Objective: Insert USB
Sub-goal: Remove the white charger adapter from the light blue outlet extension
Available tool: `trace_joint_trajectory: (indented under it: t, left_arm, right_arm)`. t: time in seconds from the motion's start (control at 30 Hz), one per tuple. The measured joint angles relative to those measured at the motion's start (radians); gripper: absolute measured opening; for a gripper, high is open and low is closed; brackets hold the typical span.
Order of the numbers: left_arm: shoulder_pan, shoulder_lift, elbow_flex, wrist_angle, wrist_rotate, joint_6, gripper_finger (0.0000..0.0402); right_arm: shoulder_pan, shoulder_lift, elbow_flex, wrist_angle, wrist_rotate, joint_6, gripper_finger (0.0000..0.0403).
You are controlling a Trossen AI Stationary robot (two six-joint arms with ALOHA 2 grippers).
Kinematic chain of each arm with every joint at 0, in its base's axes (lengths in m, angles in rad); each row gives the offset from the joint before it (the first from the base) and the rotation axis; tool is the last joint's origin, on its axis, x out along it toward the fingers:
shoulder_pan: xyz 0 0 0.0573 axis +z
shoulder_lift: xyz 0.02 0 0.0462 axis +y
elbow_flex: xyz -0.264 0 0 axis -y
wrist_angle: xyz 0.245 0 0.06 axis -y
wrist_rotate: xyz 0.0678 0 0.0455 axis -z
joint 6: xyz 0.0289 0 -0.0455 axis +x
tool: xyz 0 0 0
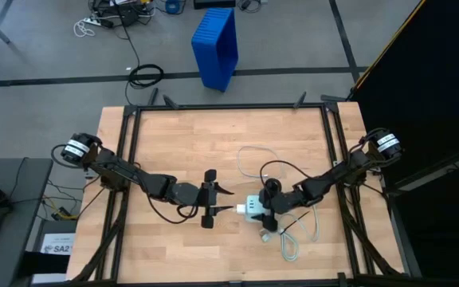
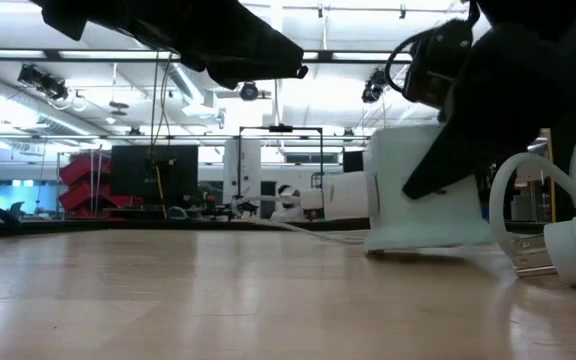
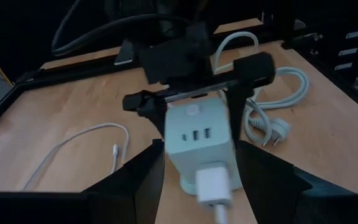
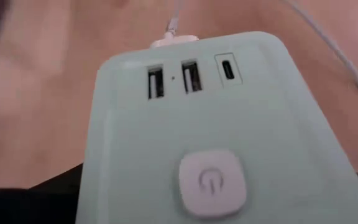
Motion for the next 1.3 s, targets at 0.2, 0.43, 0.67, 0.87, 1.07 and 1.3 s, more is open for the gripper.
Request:
trace_joint_trajectory:
  t: [0.2, 0.43, 0.67, 0.87, 1.07, 1.3]
  left_arm:
    - [0.0, 0.0, 0.0, 0.0, 0.0, -0.001, 0.0182]
    - [0.0, 0.0, 0.0, -0.002, 0.0, -0.001, 0.0182]
    - [0.0, 0.0, 0.0, -0.001, 0.0, -0.001, 0.0182]
    - [0.0, 0.0, 0.0, -0.001, 0.0, -0.001, 0.0182]
    - [0.0, 0.0, 0.0, -0.001, 0.0, -0.001, 0.0182]
    - [0.0, 0.0, 0.0, -0.001, 0.0, 0.0, 0.0182]
  right_arm:
    - [-0.003, 0.0, 0.0, -0.004, -0.004, -0.004, 0.0332]
    - [-0.005, -0.01, 0.0, -0.005, -0.004, -0.029, 0.0348]
    - [-0.018, -0.101, 0.0, -0.056, 0.0, -0.032, 0.0355]
    - [-0.018, -0.179, 0.001, -0.078, 0.074, -0.076, 0.035]
    - [-0.021, -0.2, 0.001, -0.065, 0.139, -0.113, 0.035]
    - [-0.03, -0.2, 0.001, -0.04, 0.153, -0.128, 0.0354]
